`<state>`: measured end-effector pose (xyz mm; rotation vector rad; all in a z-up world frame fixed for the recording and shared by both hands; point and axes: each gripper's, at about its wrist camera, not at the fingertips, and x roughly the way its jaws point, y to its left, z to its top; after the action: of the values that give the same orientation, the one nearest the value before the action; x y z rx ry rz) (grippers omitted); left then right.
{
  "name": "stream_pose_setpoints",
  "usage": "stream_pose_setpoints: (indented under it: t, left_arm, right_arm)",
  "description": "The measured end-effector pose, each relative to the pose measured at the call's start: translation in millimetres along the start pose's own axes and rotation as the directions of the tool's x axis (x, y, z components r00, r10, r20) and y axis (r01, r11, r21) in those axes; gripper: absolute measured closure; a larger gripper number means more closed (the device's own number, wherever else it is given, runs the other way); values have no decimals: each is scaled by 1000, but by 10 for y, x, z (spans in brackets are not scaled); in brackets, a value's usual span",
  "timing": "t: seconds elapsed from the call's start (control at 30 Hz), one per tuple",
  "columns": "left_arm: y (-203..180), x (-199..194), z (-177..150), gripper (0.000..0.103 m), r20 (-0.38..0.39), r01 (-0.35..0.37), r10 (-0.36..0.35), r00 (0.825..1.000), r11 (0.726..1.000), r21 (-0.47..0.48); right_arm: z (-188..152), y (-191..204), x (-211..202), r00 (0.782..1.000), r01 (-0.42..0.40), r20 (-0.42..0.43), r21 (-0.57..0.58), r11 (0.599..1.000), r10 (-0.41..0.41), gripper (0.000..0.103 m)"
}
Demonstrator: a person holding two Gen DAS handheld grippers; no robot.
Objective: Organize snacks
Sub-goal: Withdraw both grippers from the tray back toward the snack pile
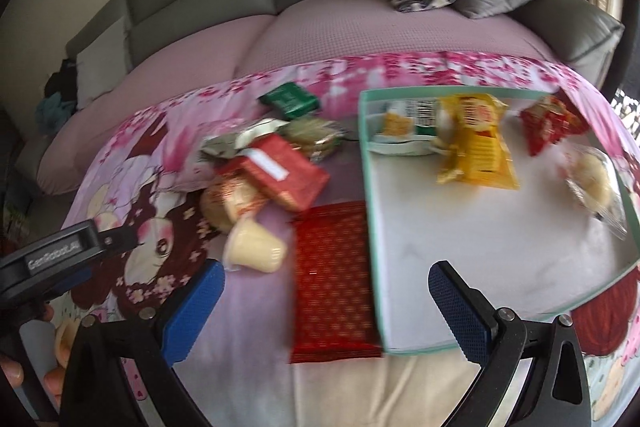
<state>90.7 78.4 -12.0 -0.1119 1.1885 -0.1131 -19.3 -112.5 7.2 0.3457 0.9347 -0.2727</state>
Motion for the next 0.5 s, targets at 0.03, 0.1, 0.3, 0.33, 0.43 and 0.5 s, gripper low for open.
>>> stream_pose_setpoints:
  t: [0.03,0.1,0.3,0.33,0.43,0.5]
  left_arm:
    - [8,18,12,9,-3,-2,2,1000,1000,-4]
    - [8,54,32,9,-12,0,0,1000,1000,-7]
    - [-106,179,46,9,-53,11,-10,999,1000,26]
    - [-133,187,49,9,-54,14,-12,998,999,35]
    - [-217,194,67,9,-60,34,-31,998,998,52]
    - [-267,193,66,9,-67,51,-47,997,997,58]
  right_arm:
    - [-8,33,13,1000,-5,-2,-11,1000,5,0]
    - [1,75,36,1000,-16,-5,-24,1000,15,0]
    - [47,106,135,999,-31,-19,-29,999,31,0]
    - [49,87,143,999,-28,-22,-26,999,27,0]
    - [57,-15,120,1000,-16,-17,-4,1000,16,0]
    - [67,-70,101,1000,-2,-12,3,1000,2,0]
